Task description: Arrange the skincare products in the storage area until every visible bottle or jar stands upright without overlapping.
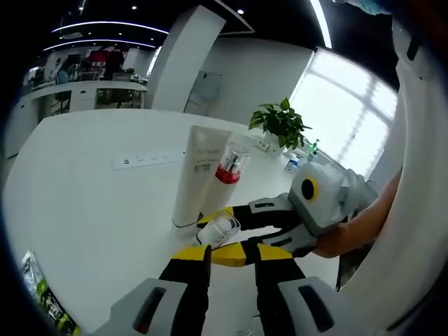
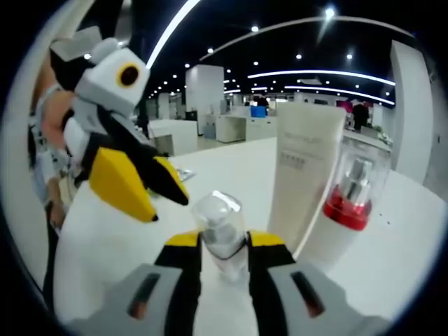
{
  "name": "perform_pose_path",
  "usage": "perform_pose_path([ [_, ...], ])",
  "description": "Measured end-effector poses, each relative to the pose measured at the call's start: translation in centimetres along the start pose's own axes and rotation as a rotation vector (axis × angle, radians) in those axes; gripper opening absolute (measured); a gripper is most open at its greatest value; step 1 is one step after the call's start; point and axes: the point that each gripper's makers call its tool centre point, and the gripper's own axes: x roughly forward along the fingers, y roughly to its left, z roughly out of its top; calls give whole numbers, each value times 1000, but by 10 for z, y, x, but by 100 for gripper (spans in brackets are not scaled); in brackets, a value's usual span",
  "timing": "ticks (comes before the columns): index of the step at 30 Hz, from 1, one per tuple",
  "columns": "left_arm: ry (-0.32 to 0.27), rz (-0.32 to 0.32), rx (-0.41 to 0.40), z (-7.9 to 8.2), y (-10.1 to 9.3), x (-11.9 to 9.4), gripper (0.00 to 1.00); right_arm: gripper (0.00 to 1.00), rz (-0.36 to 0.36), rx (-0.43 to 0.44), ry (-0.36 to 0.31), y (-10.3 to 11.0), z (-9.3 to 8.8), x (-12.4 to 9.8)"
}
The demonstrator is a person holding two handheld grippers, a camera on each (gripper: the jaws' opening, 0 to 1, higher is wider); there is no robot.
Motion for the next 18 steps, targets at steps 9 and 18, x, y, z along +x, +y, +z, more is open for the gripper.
perform_pose_path([
  [9,1,-1,9,5,-5,4,25,23,0,20,9,-2,-5,-1],
  [18,-11,21,-68,9,-6,2,24,24,-4,33,23,-5,-10,-1],
])
